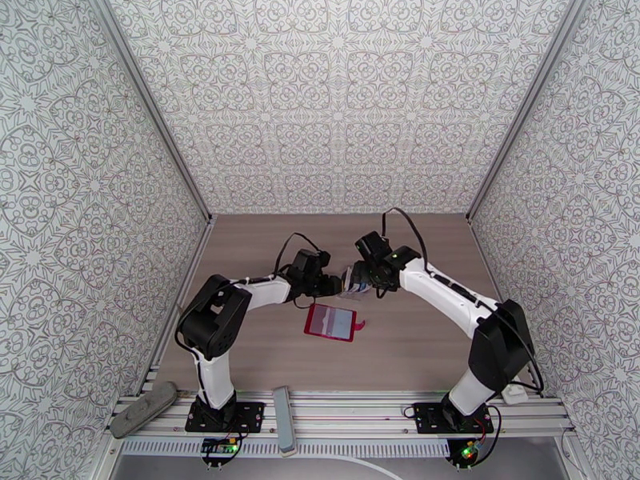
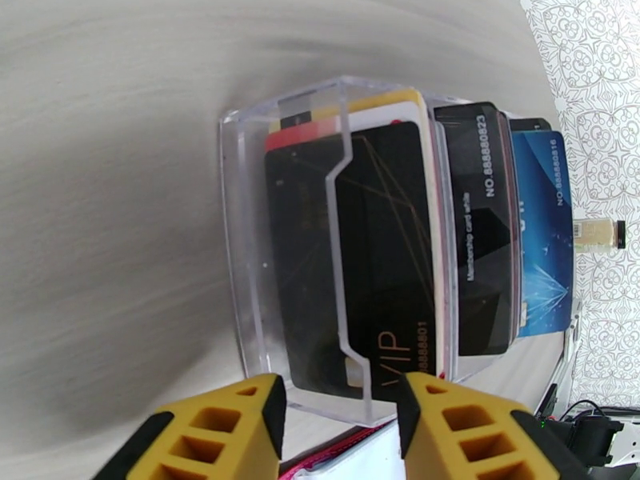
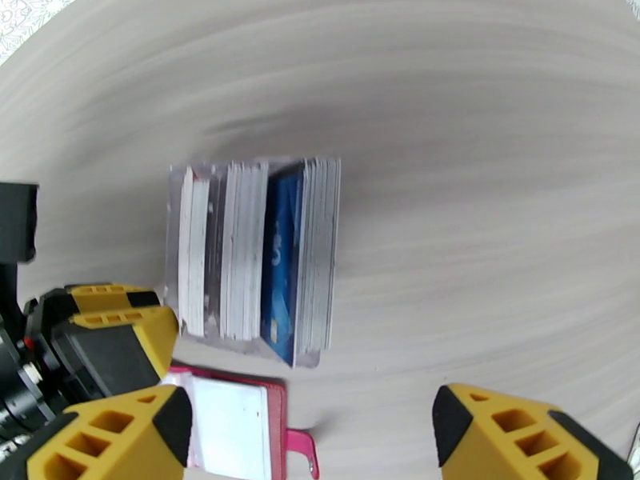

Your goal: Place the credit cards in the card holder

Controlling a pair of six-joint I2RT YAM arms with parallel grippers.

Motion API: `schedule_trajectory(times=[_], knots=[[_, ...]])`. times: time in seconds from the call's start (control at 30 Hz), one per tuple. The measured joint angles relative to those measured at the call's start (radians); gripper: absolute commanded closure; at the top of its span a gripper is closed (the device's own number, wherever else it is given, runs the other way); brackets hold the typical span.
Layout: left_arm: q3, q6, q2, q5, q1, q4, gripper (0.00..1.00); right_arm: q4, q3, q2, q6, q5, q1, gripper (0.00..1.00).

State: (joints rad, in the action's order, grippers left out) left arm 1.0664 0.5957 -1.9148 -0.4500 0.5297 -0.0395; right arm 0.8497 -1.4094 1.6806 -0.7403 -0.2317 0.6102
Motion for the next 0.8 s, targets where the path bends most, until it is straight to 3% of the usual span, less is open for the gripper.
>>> schedule_trajectory(times=[0.8], knots=[[-0.007,0.000,-0.012,0.000,-0.001,-0.030,0.65,0.012,-0.094,0.189,0.060,-0.037,-0.002,0.26]])
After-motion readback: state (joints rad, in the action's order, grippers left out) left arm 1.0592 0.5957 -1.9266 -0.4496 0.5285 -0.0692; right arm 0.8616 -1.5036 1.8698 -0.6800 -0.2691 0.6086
